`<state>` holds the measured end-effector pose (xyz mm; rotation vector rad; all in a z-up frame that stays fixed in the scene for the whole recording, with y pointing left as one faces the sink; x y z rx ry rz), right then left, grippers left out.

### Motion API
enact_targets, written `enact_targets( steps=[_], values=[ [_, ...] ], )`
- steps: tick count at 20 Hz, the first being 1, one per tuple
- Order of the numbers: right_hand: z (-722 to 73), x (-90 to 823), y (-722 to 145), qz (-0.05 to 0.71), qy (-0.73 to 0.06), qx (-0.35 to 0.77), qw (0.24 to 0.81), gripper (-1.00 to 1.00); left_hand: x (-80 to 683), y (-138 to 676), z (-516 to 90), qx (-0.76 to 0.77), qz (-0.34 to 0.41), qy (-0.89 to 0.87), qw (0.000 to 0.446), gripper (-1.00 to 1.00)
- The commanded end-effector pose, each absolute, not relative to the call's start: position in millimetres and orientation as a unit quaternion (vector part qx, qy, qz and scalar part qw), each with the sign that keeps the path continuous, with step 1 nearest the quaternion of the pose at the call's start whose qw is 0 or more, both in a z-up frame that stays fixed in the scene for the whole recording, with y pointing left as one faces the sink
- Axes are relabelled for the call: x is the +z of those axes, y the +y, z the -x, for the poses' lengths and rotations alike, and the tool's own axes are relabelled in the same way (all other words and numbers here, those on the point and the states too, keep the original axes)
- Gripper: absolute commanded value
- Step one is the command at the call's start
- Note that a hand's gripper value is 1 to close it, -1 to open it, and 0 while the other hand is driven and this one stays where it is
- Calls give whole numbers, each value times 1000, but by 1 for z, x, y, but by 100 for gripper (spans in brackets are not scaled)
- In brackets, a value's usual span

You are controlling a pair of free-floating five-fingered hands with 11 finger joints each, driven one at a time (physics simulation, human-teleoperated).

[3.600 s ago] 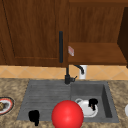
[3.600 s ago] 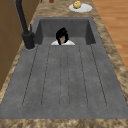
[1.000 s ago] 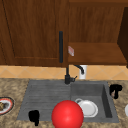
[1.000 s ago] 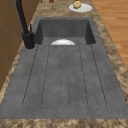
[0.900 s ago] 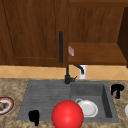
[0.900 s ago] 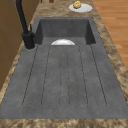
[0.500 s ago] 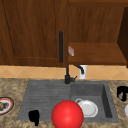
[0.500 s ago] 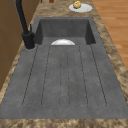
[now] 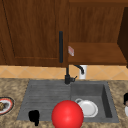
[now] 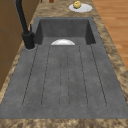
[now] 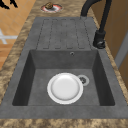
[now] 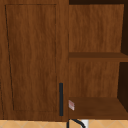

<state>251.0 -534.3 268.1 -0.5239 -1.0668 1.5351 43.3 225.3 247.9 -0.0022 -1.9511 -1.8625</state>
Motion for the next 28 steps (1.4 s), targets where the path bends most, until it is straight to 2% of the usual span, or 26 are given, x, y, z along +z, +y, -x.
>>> enact_targets(
  steps=[1,13,20,28],
  values=[
    [-251,254,-549,215,-463,646,568,100,248,225,-43,-674,1,-706,220,0],
    [-278,187,-576,221,-470,655,549,100,248,225,-43,-674,1,-706,220,0],
    [-277,162,-619,204,-490,634,562,100,248,225,-43,-674,1,-706,220,0],
    [-271,141,-640,210,-478,637,567,100,248,225,-43,-674,1,-706,220,0]
  ],
)
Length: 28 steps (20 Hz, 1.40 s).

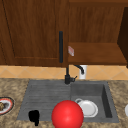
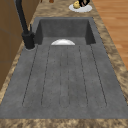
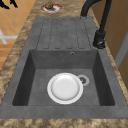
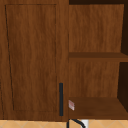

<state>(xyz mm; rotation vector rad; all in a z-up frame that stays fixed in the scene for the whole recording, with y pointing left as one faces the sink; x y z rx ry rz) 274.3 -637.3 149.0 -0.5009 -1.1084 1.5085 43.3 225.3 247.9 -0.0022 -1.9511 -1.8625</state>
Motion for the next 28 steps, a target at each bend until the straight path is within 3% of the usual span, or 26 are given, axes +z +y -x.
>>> enact_targets(
  steps=[1,10,19,20,22,28],
  values=[
    [-271,137,-641,211,-477,638,566,100,248,225,-43,-674,1,-706,220,0],
    [-273,90,-649,219,-484,634,563,100,248,225,-43,-674,1,-706,220,0],
    [-289,94,-662,178,-496,639,560,100,248,225,-43,-674,1,-706,220,0],
    [-288,99,-659,171,-495,650,551,-100,248,225,-43,-674,1,-706,220,0],
    [-284,106,-653,150,-485,648,568,-100,248,225,-43,-674,1,-706,220,0],
    [-288,144,-655,244,-515,630,528,-100,248,225,-43,-674,1,-706,220,0]
  ],
)
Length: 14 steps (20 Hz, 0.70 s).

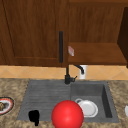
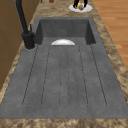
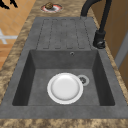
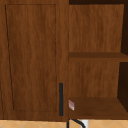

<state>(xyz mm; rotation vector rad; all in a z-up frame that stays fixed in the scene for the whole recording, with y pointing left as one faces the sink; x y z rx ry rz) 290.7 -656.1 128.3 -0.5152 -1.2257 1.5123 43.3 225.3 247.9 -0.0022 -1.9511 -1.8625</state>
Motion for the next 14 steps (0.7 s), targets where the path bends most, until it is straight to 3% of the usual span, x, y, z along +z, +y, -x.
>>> enact_targets(
  steps=[1,14],
  values=[
    [-288,150,-656,249,-513,626,532,-100,248,225,-43,-674,1,-706,220,0],
    [-290,224,-668,266,-454,617,586,-100,248,225,-43,-674,1,-706,220,0]
  ],
)
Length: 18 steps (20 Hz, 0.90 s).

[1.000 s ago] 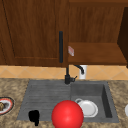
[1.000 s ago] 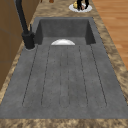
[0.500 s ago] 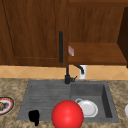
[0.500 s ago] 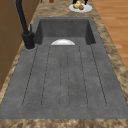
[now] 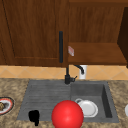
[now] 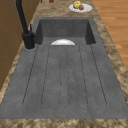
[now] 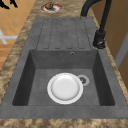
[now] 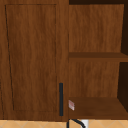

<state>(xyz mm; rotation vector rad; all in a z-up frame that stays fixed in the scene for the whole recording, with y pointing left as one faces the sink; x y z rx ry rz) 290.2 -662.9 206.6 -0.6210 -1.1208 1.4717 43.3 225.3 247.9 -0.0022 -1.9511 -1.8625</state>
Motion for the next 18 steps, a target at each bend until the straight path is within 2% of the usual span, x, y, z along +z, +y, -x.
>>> enact_targets(
  steps=[1,18],
  values=[
    [-290,230,-670,266,-450,617,588,-100,248,225,-43,-674,1,-706,220,0],
    [-281,358,-719,267,-426,622,601,-100,248,225,-43,-674,1,-706,220,0]
  ],
)
